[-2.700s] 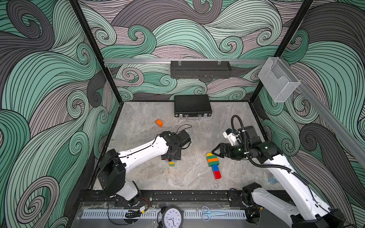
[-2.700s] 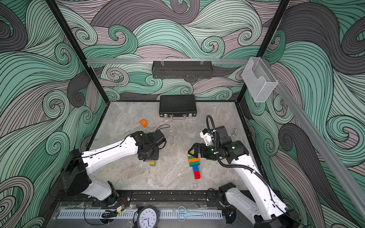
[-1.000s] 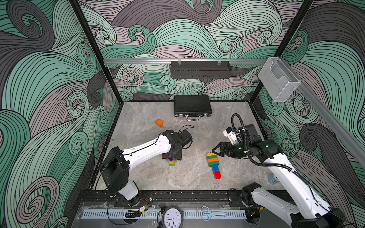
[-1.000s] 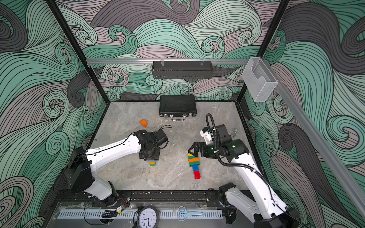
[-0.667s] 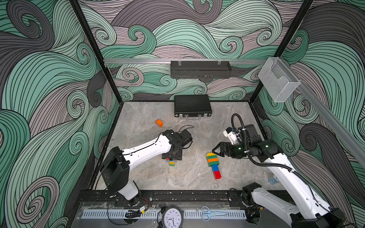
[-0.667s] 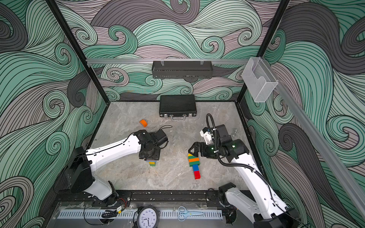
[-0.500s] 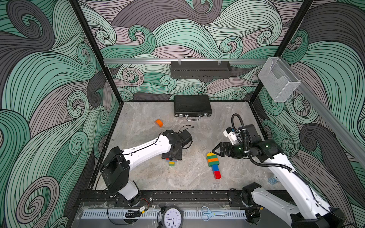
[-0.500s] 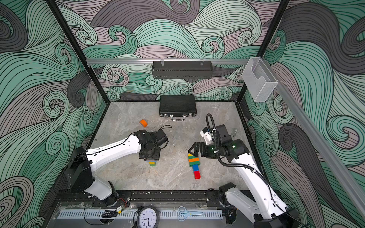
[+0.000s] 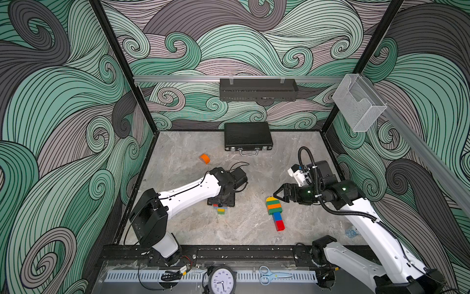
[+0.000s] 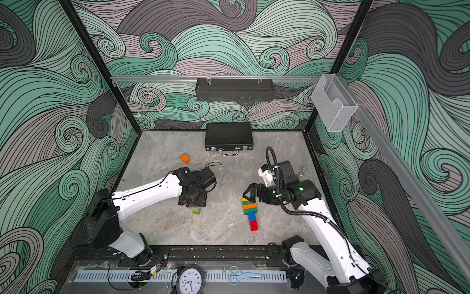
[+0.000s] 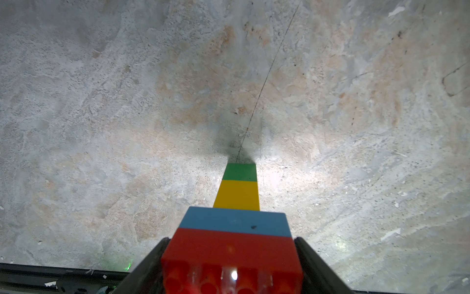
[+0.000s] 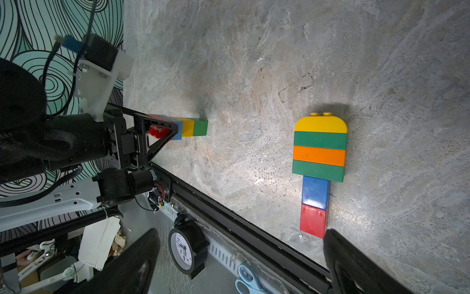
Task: Assemble an ice cream with lego
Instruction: Assemble the lego brick with the lego brick, then pick up the lego brick from the center of the board.
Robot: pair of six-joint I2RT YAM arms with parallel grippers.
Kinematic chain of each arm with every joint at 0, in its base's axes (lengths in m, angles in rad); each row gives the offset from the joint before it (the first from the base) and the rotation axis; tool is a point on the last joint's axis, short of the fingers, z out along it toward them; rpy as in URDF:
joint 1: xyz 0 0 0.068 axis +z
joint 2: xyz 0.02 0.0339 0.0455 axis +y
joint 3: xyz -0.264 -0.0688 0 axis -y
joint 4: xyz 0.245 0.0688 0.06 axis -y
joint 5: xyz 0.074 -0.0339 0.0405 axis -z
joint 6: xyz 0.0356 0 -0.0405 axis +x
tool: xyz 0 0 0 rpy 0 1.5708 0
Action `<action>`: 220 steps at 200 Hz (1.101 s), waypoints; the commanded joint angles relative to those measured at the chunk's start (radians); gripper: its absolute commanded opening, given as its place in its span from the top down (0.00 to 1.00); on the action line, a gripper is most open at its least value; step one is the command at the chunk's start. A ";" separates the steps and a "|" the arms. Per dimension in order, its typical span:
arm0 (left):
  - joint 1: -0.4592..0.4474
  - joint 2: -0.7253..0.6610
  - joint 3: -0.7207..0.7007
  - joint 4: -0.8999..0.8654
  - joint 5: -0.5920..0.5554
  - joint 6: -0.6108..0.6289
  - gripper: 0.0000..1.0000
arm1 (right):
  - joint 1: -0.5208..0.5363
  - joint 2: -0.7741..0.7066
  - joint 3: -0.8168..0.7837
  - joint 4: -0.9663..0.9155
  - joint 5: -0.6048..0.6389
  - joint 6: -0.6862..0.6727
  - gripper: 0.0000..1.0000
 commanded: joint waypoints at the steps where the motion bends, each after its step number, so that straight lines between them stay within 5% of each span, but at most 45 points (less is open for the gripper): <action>1: -0.005 -0.003 0.016 -0.034 -0.010 -0.007 0.24 | 0.006 -0.010 0.028 -0.015 0.005 -0.010 0.01; 107: 0.044 -0.073 0.145 -0.162 -0.074 0.023 0.06 | 0.004 -0.008 0.043 -0.018 0.005 -0.013 0.01; 178: 0.311 0.032 0.306 -0.122 -0.092 0.112 0.05 | 0.005 0.018 0.066 -0.009 0.004 -0.023 0.01; 220: 0.464 0.201 0.408 -0.004 0.025 0.137 0.09 | 0.005 0.052 0.087 -0.002 -0.002 -0.038 0.01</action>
